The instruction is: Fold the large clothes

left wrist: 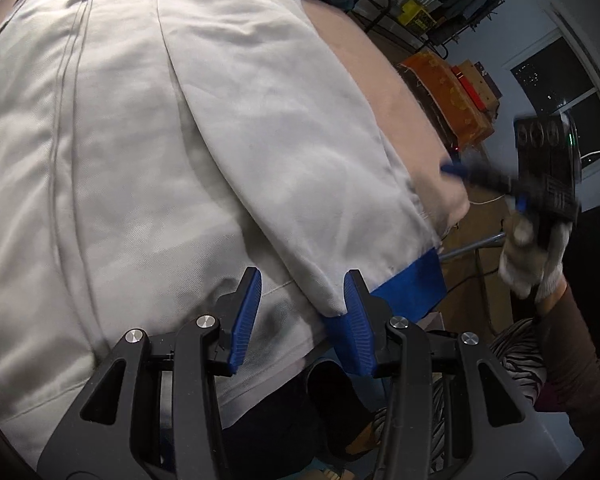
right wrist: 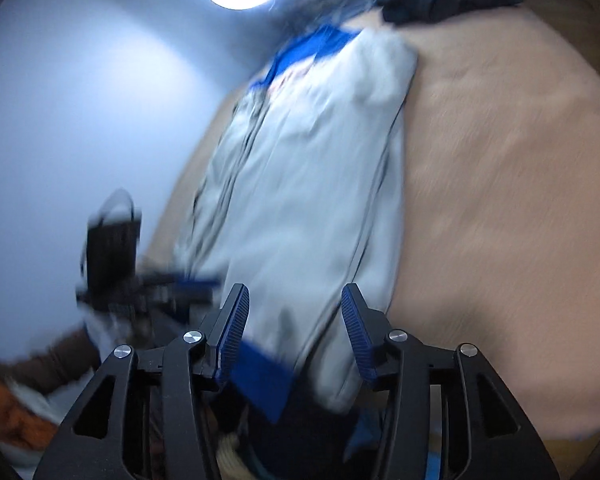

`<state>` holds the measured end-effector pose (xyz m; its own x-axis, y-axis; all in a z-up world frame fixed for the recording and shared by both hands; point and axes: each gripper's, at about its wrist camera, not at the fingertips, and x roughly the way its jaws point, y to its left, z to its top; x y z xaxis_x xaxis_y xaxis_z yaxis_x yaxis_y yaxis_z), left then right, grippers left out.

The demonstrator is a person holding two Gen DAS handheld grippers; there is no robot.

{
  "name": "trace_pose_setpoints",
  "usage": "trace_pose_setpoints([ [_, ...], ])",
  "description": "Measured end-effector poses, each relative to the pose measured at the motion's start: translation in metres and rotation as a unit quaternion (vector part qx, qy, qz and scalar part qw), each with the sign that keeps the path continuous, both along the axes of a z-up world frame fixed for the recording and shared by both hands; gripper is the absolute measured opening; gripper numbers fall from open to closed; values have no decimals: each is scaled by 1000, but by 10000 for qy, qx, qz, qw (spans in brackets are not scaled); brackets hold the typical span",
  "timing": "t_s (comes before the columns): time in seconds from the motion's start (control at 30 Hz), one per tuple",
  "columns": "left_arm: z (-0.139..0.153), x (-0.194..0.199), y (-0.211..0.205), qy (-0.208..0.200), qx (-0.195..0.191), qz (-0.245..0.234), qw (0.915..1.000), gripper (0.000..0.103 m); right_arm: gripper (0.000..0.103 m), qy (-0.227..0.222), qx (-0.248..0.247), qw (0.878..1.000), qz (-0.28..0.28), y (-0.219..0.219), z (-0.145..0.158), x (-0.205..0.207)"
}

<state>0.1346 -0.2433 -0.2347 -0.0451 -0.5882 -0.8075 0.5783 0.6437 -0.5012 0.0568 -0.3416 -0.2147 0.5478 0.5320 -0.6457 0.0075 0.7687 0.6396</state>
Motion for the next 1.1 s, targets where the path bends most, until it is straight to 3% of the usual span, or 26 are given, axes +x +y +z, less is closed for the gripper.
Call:
trace_pose_setpoints([
  [0.23, 5, -12, -19, -315, 132, -192, 9992, 44, 47, 59, 202, 9918, -1258, -40, -20, 78],
  [0.47, -7, -17, -28, -337, 376, -320, 9982, 44, 47, 251, 383, 9862, -1593, -51, -49, 154],
  [0.63, -10, -17, -29, -327, 380, -363, 9981, 44, 47, 345, 539, 9821, -1770, -57, -67, 185],
  [0.67, -10, -18, -30, -318, 377, -363, 9981, 44, 43, 294, 579, 9822, -1765, -57, -67, 190],
  [0.7, -10, -19, -31, -308, 372, -355, 9982, 44, 18, 260, 579, 9824, -1755, -58, -66, 193],
  [0.73, -11, -20, -31, -305, 370, -351, 9982, 43, 5, 304, 532, 9832, -1720, -57, -64, 197],
  [0.83, -12, -21, -30, -316, 365, -366, 9982, 44, 3, 222, 101, 9855, -1677, -60, -50, 197],
  [0.97, -14, -23, -34, -367, 391, -433, 9976, 44, 2, 273, -1111, 9788, -1697, -52, -37, 202],
  [1.1, -9, -24, -37, -425, 401, -460, 9972, 44, 2, 567, -1404, 9717, -1814, -53, -35, 190],
])
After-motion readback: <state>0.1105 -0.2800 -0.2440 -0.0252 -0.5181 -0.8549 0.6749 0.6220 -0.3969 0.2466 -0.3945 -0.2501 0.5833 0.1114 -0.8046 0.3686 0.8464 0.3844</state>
